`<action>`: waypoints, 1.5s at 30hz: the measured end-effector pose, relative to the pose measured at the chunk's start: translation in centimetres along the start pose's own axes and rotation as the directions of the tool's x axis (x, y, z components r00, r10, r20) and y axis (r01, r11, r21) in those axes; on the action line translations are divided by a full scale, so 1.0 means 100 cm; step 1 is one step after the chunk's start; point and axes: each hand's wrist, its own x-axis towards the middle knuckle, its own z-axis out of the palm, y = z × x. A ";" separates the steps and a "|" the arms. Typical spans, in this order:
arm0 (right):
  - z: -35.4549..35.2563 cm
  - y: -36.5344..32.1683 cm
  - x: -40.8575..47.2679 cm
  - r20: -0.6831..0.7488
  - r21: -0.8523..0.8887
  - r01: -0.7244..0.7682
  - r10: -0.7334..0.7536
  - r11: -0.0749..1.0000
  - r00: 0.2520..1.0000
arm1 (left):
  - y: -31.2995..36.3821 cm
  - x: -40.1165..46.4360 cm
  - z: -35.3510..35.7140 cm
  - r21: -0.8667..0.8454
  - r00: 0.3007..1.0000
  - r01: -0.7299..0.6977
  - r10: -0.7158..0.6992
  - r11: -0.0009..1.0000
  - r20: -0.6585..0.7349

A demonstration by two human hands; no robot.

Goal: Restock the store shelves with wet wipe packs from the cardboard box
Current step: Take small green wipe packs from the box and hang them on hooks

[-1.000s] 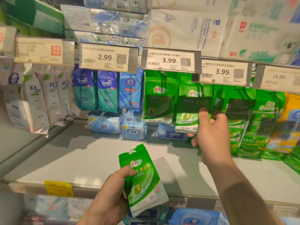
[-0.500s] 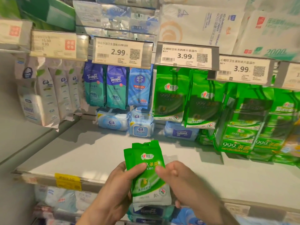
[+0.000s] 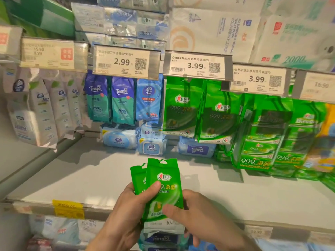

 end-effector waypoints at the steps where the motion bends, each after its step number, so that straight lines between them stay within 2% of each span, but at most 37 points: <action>1: 0.000 0.001 0.001 0.013 0.032 0.016 -0.016 0.999 1.000 | 0.000 0.000 -0.001 0.006 1.000 -0.018 0.018 1.000 -0.001; 4: -0.006 0.003 0.002 -0.017 0.159 0.008 -0.006 0.987 1.000 | 0.002 -0.001 -0.004 -0.004 0.999 -0.044 0.044 0.999 -0.020; 7: -0.020 0.005 0.001 -0.166 0.131 0.112 -0.089 0.985 0.982 | 0.007 -0.003 -0.007 -0.048 0.996 -0.054 0.050 0.997 -0.075; 9: -0.031 0.003 -0.001 -0.287 0.086 0.198 -0.166 0.976 0.943 | 0.009 -0.003 -0.010 -0.076 0.992 -0.042 0.033 0.996 -0.119; 13: -0.046 -0.010 -0.006 -0.459 0.113 0.367 -0.278 0.923 0.843 | 0.011 0.002 -0.014 -0.077 0.989 -0.008 -0.004 0.997 -0.151; 18: -0.059 -0.033 -0.011 -0.527 0.161 0.576 -0.423 0.802 0.737 | 0.011 0.004 -0.014 -0.089 0.992 0.022 -0.033 0.996 -0.122; 22: -0.062 -0.045 -0.012 -0.558 0.209 0.664 -0.470 0.718 0.684 | 0.013 0.003 -0.011 -0.089 0.993 0.018 -0.028 0.996 -0.116; 30: -0.061 -0.048 0.001 -0.575 0.217 0.681 -0.472 0.699 0.668 | 0.011 0.003 -0.012 -0.103 0.992 0.044 -0.056 0.994 -0.114; 39: -0.058 -0.041 0.019 -0.590 0.258 0.574 -0.343 0.778 0.731 | 0.010 0.004 -0.019 -0.104 0.990 0.048 -0.061 0.993 -0.125; 45: -0.056 -0.048 0.042 -0.623 0.280 0.509 -0.250 0.814 0.741 | 0.010 0.003 -0.015 -0.077 0.989 0.046 -0.056 0.996 -0.137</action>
